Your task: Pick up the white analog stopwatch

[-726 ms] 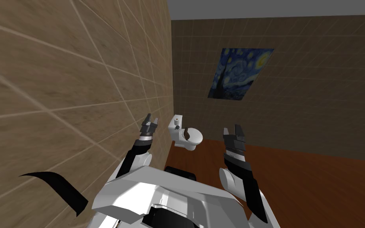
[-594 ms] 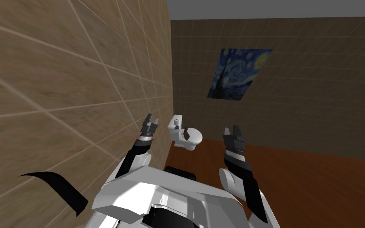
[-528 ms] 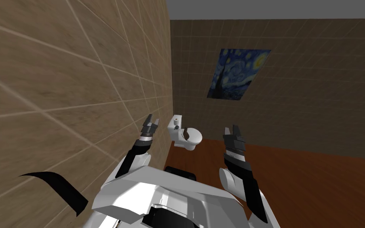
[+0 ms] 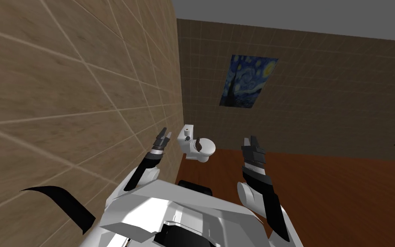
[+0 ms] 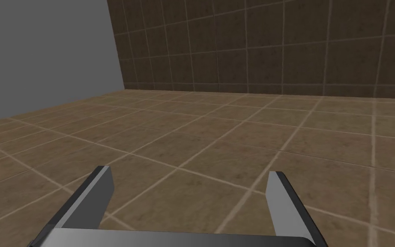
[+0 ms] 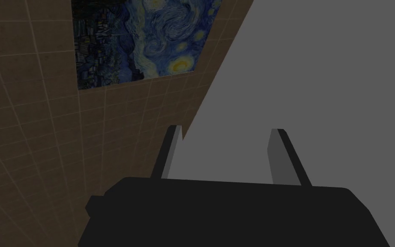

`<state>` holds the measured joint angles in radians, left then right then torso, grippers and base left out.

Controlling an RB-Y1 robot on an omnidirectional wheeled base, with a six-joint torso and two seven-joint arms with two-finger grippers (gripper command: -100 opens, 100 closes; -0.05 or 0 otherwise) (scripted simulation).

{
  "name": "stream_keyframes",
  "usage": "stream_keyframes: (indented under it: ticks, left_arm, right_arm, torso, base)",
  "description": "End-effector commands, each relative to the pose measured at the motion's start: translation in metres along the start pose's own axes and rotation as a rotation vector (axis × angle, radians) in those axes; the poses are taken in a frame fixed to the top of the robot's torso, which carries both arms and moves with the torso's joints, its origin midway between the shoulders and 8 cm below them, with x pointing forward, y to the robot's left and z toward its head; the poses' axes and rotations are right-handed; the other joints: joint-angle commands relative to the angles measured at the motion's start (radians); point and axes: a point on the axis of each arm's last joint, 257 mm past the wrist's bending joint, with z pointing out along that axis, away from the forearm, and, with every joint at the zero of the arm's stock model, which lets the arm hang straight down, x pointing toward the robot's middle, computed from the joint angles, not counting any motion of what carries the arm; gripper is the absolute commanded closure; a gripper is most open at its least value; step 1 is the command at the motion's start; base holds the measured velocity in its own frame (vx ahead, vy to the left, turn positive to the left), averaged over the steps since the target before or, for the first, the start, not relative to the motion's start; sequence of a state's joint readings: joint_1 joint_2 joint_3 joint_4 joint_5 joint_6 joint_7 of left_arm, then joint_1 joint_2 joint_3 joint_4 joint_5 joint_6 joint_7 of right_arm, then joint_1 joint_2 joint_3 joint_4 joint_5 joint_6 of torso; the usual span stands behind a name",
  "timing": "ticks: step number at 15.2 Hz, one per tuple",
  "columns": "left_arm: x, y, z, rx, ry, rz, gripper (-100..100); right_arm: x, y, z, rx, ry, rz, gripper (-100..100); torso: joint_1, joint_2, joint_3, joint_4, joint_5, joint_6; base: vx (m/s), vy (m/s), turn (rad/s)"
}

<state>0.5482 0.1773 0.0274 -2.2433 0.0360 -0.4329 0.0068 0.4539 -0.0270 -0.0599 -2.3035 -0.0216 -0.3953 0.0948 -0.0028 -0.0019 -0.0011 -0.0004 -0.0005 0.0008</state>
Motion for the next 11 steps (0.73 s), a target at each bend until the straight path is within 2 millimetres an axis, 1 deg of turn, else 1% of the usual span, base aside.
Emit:
stream_keyframes:
  ticks: [1,2,3,4,5,6,7,8,9,10,11]
  left_arm:
    - [-0.003,0.013,-0.005,-0.022,0.006,0.018,-100]
    - [-0.008,0.022,-0.01,-0.037,0.008,0.034,-100]
    - [-0.008,0.024,-0.01,-0.04,0.007,0.034,-100]
    - [-0.014,0.035,-0.015,-0.059,0.007,0.05,-100]
    - [-0.02,0.043,-0.019,-0.07,0.005,0.065,-100]
    - [-0.02,0.048,-0.021,-0.081,0.004,0.065,-100]
    - [-0.027,0.057,-0.027,-0.096,0.0,0.081,-100]
    - [-0.028,0.06,-0.028,-0.102,0.0,0.081,-100]
    - [-0.036,0.072,-0.035,-0.125,-0.007,0.096,-100]
    - [-0.036,0.072,-0.035,-0.125,-0.007,0.096,-100]
    - [-0.044,0.082,-0.042,-0.143,-0.014,0.111,-100]
  right_arm:
    - [0.0,0.0,0.0,0.0,0.0,0.0,0]
    - [0.0,0.0,0.0,0.0,0.0,0.0,0]
    - [0.0,0.0,0.0,0.0,0.0,0.0,0]
    - [0.0,0.0,0.0,0.0,0.0,0.0,0]
    - [0.0,0.0,0.0,0.0,0.0,0.0,0]
    - [0.0,0.0,0.0,0.0,0.0,0.0,0]
    - [0.0,0.0,0.0,0.0,0.0,0.0,0]
    - [0.0,0.0,0.0,0.0,0.0,0.0,0]
    - [0.0,0.0,0.0,0.0,0.0,0.0,0]
    - [0.0,0.0,0.0,0.0,0.0,0.0,0]
    - [0.0,0.0,0.0,0.0,0.0,0.0,0]
  torso:
    - [0.0,0.0,0.0,0.0,0.0,0.0]
    - [0.0,0.0,0.0,0.0,0.0,-0.001]
    - [0.0,0.0,0.0,0.0,0.0,0.0]
    - [0.0,0.0,0.0,0.0,0.0,-0.001]
    - [0.0,0.0,0.0,0.0,0.0,0.0]
    - [0.0,0.0,0.0,0.0,0.0,0.0]
    - [0.0,0.0,0.0,0.0,0.0,0.0]
    - [0.0,0.0,0.0,0.0,0.0,0.0]
    - [0.0,0.0,0.0,0.0,0.0,-0.001]
    - [0.0,0.0,0.0,0.0,0.0,0.0]
    - [0.0,0.0,0.0,0.0,0.0,0.0]
  base:
    - [0.026,-0.043,-0.135]
    - [0.022,-0.042,-0.107]
    - [0.02,-0.035,-0.089]
    - [0.023,-0.035,-0.124]
    - [0.034,-0.043,-0.219]
    - [0.036,-0.038,-0.181]
    - [0.033,-0.04,-0.176]
    - [0.028,-0.033,-0.116]
    - [0.027,-0.034,-0.143]
    - [0.024,-0.033,-0.134]
    - [0.027,-0.035,-0.176]
